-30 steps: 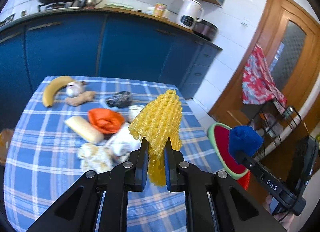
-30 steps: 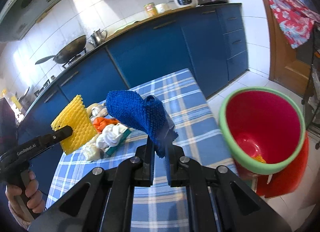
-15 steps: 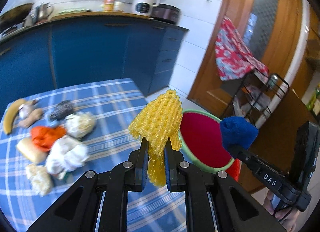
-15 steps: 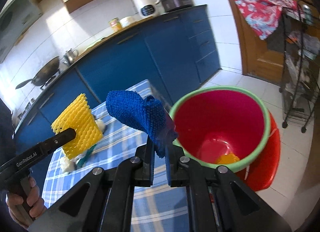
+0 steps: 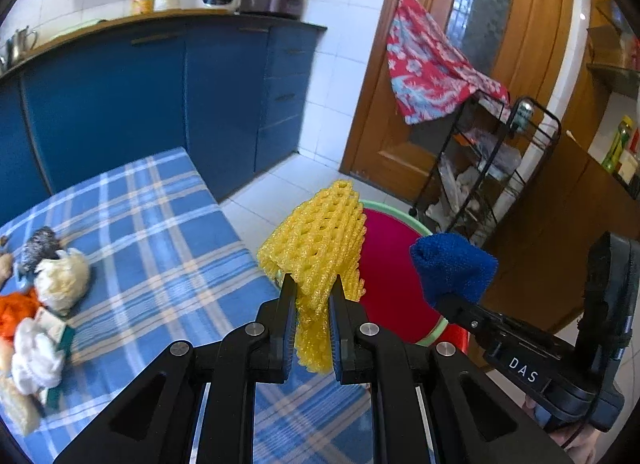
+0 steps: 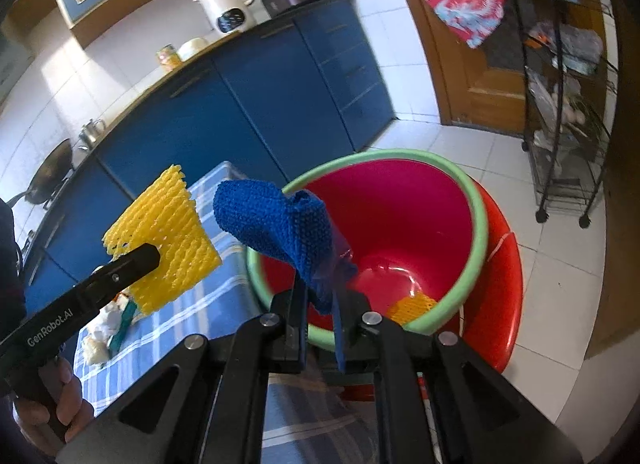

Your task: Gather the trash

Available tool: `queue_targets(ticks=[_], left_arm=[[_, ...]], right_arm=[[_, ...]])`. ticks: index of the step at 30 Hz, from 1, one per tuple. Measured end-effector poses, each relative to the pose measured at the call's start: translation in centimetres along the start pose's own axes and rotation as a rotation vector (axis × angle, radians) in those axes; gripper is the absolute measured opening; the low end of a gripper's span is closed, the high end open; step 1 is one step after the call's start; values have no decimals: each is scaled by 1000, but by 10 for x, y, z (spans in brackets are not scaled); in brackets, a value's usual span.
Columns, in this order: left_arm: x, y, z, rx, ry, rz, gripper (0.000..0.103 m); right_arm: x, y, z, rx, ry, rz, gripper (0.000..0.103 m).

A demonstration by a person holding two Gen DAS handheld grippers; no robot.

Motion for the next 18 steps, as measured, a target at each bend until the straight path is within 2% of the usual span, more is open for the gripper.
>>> queue_targets(ticks=[10, 13, 15, 18], left_arm=[[0, -11, -44, 5, 67, -25, 19], [0, -13, -51, 6, 84, -27, 34], [0, -13, -53, 3, 86, -20, 47], [0, -14, -53, 11, 84, -24, 47]], right_arm=[[0, -20, -17, -32, 16, -30, 18], [0, -25, -20, -40, 14, -40, 28], [0, -27, -20, -45, 8, -42, 30], [0, -30, -18, -53, -3, -47, 31]])
Point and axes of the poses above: each gripper's, at about its wrist camera, not at the fingertips, and z roughly against the way its jaws point, y to its left, x to its top, the point moved 2 cm from there along -z, roughly the way its jaws point, and after that the axes turned 9 degrees about z, right-handed, at the moved point
